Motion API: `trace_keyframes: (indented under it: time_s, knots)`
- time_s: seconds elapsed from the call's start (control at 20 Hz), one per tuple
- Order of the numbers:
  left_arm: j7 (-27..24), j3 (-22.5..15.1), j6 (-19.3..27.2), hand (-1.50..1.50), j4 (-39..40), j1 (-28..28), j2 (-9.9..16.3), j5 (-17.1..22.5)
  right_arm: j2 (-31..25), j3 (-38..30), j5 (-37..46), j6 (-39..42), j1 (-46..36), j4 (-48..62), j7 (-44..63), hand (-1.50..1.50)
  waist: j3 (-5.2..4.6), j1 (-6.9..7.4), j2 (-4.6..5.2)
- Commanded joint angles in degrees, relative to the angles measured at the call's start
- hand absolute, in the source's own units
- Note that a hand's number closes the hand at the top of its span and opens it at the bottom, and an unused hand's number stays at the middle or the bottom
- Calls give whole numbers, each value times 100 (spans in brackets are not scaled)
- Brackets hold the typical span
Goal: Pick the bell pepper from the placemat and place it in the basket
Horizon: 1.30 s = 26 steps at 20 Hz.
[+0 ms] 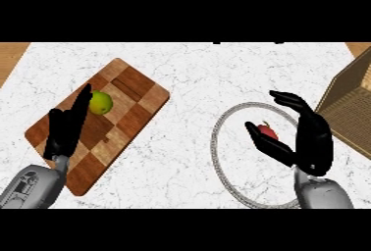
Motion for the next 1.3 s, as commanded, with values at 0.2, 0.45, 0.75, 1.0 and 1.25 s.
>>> trace_keyframes:
  time_s: [0.2,0.45,0.75,1.0,1.25]
  knots:
    - [331,63,-139,0,39,24,213,24,-342,-58,2595,-1765,650,88,1856,-150,-80,-190,-46]
    - [323,122,-73,0,8,116,275,-10,-1224,103,3664,-629,1412,-157,3288,-150,-122,-327,-76]
    - [395,49,-131,0,-94,149,216,5,-1682,711,3779,1558,1559,-1345,5048,-150,-98,-169,-78]
    - [435,63,-224,0,-52,115,241,-24,-1605,1149,3684,3030,1454,-3116,6916,-150,-63,-113,-52]
    - [290,69,-295,0,-100,290,90,-131,-1270,1270,3531,4056,1070,-4507,8717,-150,-34,7,-14]
